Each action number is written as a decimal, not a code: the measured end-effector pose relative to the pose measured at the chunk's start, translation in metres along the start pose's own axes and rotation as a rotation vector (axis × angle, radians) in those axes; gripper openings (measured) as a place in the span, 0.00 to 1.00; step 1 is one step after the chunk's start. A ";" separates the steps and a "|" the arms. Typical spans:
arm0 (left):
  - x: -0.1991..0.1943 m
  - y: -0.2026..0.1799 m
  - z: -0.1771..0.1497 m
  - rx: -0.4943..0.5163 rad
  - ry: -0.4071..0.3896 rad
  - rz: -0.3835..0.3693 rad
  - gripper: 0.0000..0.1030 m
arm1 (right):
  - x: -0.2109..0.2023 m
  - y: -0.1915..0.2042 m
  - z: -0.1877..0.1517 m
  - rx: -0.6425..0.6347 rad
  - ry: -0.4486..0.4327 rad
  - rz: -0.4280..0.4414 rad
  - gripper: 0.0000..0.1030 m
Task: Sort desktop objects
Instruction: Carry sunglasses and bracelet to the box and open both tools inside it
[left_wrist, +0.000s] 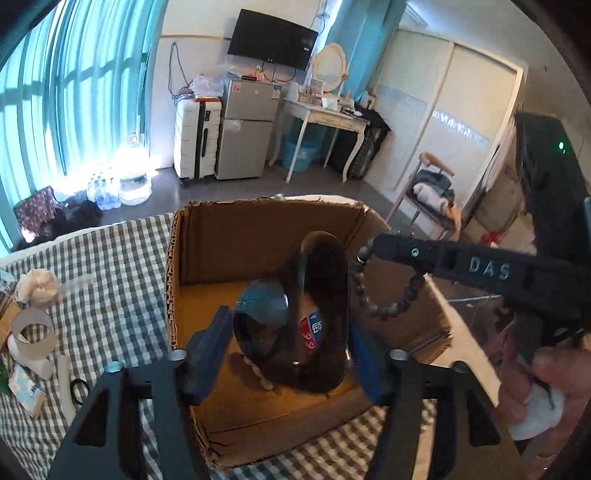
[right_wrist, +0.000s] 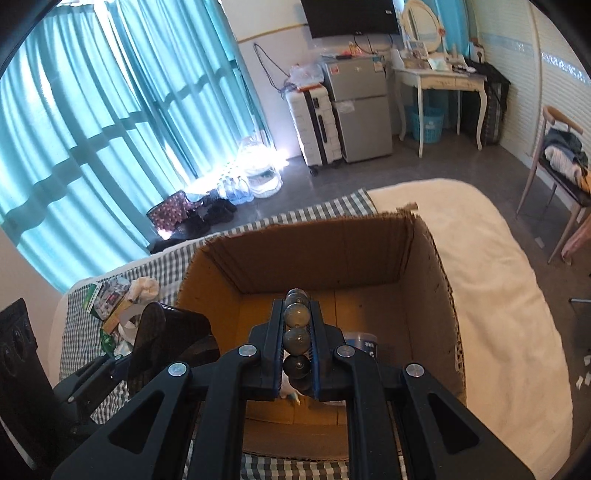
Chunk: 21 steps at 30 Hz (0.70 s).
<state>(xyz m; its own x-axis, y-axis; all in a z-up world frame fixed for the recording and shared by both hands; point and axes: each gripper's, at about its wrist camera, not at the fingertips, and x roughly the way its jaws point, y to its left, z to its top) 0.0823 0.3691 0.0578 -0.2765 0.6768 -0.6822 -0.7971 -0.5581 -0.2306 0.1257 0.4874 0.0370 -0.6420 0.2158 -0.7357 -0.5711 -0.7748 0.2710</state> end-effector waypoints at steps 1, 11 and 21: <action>0.002 0.000 0.000 -0.006 -0.003 0.016 0.86 | 0.001 -0.002 0.000 0.010 0.000 0.006 0.11; -0.032 0.028 0.002 -0.064 -0.055 0.095 0.95 | -0.026 -0.003 0.007 0.009 -0.095 -0.011 0.63; -0.128 0.134 -0.022 -0.177 -0.086 0.305 0.96 | -0.033 0.096 -0.004 -0.159 -0.116 0.152 0.63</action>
<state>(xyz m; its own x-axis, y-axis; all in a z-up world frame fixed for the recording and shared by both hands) 0.0231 0.1968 0.0988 -0.5372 0.5004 -0.6790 -0.5679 -0.8098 -0.1475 0.0944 0.4040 0.0851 -0.7743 0.1493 -0.6150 -0.3817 -0.8853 0.2657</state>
